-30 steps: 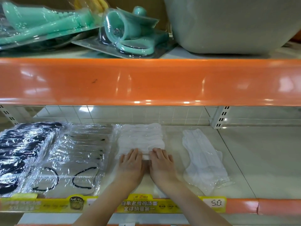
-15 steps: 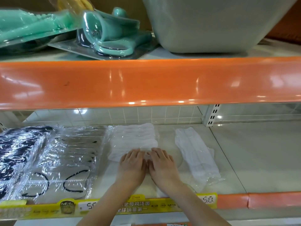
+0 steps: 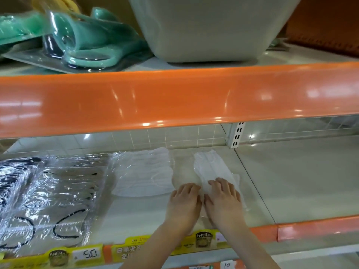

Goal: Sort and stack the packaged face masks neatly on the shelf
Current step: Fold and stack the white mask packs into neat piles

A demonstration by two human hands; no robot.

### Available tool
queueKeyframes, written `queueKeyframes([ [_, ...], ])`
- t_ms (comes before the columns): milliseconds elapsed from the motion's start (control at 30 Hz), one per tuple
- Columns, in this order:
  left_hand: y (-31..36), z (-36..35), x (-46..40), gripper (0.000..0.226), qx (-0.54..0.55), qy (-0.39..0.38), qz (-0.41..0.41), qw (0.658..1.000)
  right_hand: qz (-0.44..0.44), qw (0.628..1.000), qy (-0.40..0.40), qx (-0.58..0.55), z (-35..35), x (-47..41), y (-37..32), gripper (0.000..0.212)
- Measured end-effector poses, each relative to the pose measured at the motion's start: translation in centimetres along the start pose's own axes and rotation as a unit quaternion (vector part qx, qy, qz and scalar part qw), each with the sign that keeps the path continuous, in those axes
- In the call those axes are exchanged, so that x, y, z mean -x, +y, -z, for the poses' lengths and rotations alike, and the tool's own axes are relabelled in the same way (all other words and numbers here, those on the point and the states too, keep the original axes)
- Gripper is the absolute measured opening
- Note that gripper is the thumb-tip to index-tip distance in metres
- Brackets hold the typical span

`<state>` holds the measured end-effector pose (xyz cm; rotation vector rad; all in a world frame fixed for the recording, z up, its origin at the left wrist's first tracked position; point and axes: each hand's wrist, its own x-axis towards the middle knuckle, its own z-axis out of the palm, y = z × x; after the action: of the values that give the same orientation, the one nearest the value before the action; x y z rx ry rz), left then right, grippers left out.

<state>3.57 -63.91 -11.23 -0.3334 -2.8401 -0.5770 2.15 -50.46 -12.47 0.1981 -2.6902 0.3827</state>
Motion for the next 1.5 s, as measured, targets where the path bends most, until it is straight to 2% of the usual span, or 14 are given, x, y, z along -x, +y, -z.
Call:
queueKeyframes([
  [100, 1.1, -0.7, -0.2, 0.033, 0.002, -0.009, -0.013, 1.0, -0.023, 0.999, -0.022, 0.028, 0.0, 0.5, 1.6, 0.064],
  [300, 1.8, -1.5, -0.3, 0.036, 0.016, -0.025, -0.018, 0.999, -0.005, 1.0, -0.006, 0.028, 0.2, 1.4, 2.8, 0.066],
  [633, 1.5, -2.0, 0.2, 0.032, 0.058, 0.004, -0.013, 0.998, -0.03, 0.998, 0.052, -0.025, 1.0, 2.3, 2.0, 0.038],
  [833, 1.7, -1.8, 0.2, 0.036, 0.07, 0.032, -0.012, 0.997, -0.066, 0.994, 0.043, -0.078, 1.9, 2.4, 1.9, 0.027],
  [933, 1.5, -1.7, 0.2, 0.039, 0.049, 0.037, -0.02, 0.998, -0.078, 0.986, 0.041, -0.141, 2.3, 2.1, 2.0, 0.021],
  [1000, 1.7, -1.3, 0.2, 0.045, 0.07, 0.034, -0.023, 0.997, -0.112, 0.97, 0.053, -0.208, 2.5, 2.0, 2.2, 0.011],
  [1100, 2.0, -0.4, 0.2, 0.059, 0.132, 0.023, 0.004, 0.991, -0.167, 0.935, 0.073, -0.305, 4.1, 1.4, 2.2, 0.015],
  [1267, 2.1, 1.3, -0.1, 0.07, 0.145, 0.049, -0.012, 0.988, -0.217, 0.866, 0.101, -0.44, 8.9, -0.9, 1.9, 0.02],
  [1333, 2.3, 2.0, -0.2, 0.074, 0.146, 0.053, -0.041, 0.987, -0.229, 0.829, 0.076, -0.504, 10.1, -1.7, 1.6, 0.018],
  [1400, 3.3, 3.2, -0.1, 0.08, 0.163, 0.019, -0.043, 0.986, -0.224, 0.795, 0.035, -0.563, 10.9, -1.9, 1.1, 0.02],
  [1500, 4.5, 4.3, 0.2, 0.088, 0.192, -0.007, 0.011, 0.981, -0.178, 0.758, -0.039, -0.626, 11.6, -2.0, -0.7, 0.023],
])
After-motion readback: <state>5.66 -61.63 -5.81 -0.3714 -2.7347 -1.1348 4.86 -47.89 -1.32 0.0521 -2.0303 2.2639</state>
